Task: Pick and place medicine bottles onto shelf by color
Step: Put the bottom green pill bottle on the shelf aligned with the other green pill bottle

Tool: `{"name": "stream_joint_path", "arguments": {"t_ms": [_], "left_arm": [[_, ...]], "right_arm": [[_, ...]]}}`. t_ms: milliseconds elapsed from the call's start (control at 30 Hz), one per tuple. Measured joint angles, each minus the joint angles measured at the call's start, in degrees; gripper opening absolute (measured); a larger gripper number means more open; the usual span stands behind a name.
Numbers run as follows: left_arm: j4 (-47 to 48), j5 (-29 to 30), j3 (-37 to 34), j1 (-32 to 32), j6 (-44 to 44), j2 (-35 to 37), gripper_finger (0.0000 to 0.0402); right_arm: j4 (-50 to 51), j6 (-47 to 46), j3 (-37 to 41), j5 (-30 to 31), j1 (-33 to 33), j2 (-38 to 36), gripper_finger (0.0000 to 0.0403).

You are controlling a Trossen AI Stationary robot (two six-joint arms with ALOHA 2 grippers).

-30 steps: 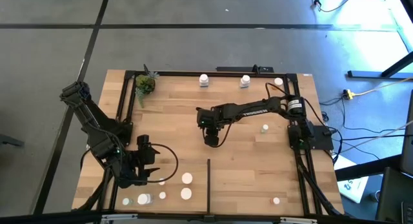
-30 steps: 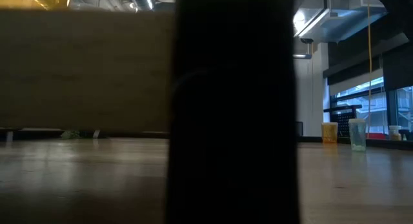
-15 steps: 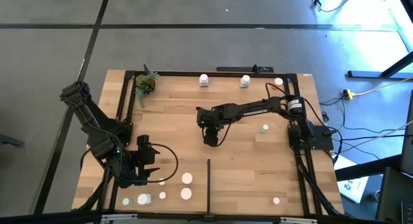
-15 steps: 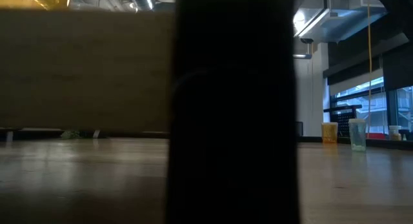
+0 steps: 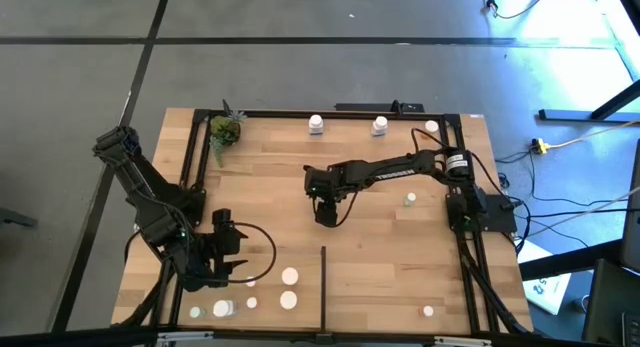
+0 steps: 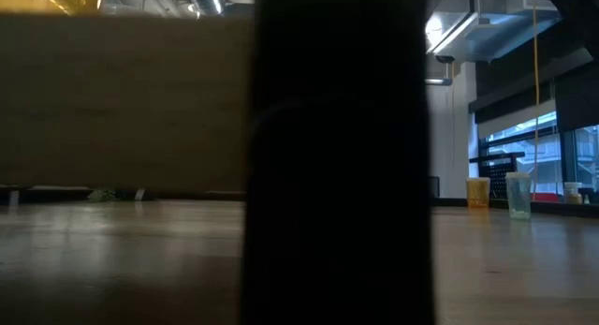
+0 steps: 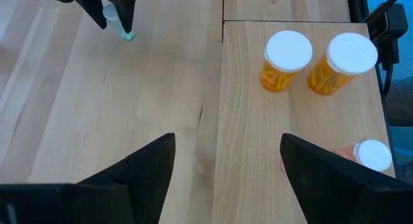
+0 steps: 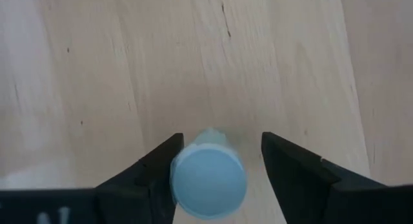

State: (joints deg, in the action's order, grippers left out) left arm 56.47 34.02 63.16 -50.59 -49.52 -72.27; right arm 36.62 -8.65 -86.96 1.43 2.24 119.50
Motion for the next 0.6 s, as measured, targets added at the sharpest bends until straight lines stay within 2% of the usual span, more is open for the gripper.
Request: {"name": "stream_joint_path", "arguments": {"t_ms": [600], "left_arm": [[0.0, 0.0, 0.0, 0.0, 0.0, 0.0, 0.0273]], "right_arm": [[1.1, 0.1, -2.5, 0.0, 0.0, 0.0, 0.0215]]}}
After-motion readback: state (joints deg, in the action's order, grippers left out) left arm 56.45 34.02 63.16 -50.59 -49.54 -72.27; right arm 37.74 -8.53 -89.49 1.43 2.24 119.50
